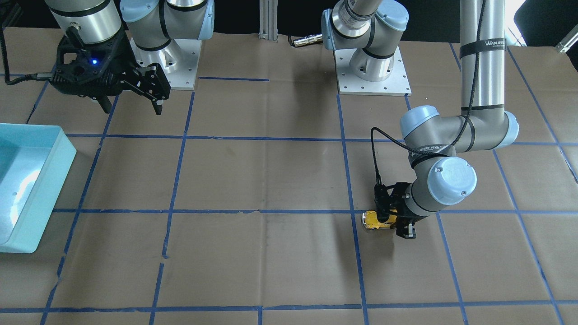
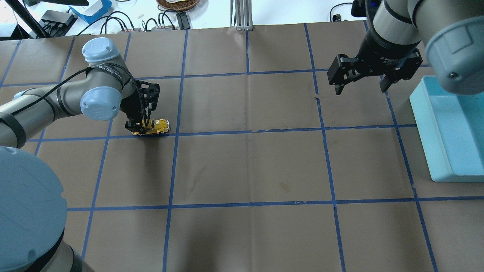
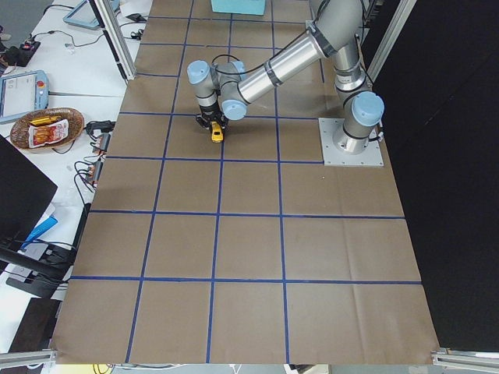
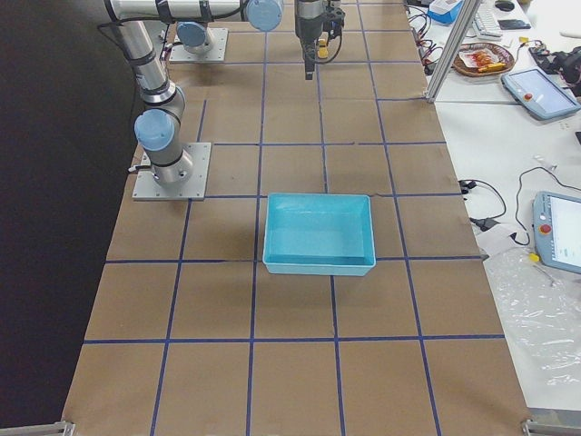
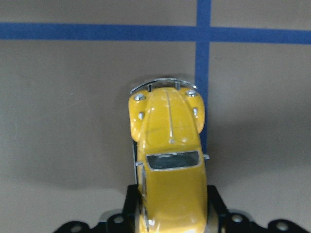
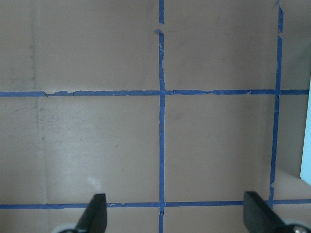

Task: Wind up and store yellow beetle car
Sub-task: 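Drag the held car backward along the table toward the robot with the left gripper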

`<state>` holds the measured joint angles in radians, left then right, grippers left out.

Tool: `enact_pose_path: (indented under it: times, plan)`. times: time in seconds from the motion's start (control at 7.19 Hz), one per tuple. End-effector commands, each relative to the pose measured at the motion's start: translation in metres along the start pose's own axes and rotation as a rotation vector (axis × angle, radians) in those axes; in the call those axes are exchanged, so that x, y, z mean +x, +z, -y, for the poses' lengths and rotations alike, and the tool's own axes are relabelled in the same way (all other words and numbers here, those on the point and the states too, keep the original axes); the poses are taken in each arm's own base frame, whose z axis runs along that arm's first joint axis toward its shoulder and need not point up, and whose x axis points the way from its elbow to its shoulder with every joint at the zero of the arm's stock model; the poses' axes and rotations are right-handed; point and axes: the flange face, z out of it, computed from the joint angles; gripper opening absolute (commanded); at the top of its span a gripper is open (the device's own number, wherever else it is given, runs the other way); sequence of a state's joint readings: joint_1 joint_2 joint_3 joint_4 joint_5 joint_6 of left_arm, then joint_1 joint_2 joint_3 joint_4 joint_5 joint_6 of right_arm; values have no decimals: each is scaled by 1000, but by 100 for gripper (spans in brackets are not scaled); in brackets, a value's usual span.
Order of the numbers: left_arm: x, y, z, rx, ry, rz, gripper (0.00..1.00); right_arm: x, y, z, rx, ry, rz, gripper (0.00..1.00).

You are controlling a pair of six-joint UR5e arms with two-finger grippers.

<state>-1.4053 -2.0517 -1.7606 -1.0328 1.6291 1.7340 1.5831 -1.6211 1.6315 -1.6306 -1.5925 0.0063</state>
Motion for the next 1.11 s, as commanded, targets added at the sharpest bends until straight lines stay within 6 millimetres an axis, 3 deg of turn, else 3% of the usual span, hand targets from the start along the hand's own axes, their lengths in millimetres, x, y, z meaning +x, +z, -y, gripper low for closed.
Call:
enact_pose_path:
  times: [0.0,0.42,0.7,0.97]
  plan:
    - [1,-3,-13,4,-2,5,0,0,-1,-1,1,0,0,99]
    - [1,-4,-16,-4,-7,5,0,0,-1,-1,1,0,0,99]
    - [2,-4,-40,9,-16,5,0,0,-1,-1,1,0,0,99]
    - [4,-1,-44,12,-18,-1,0,0,-1,-1,1,0,0,99]
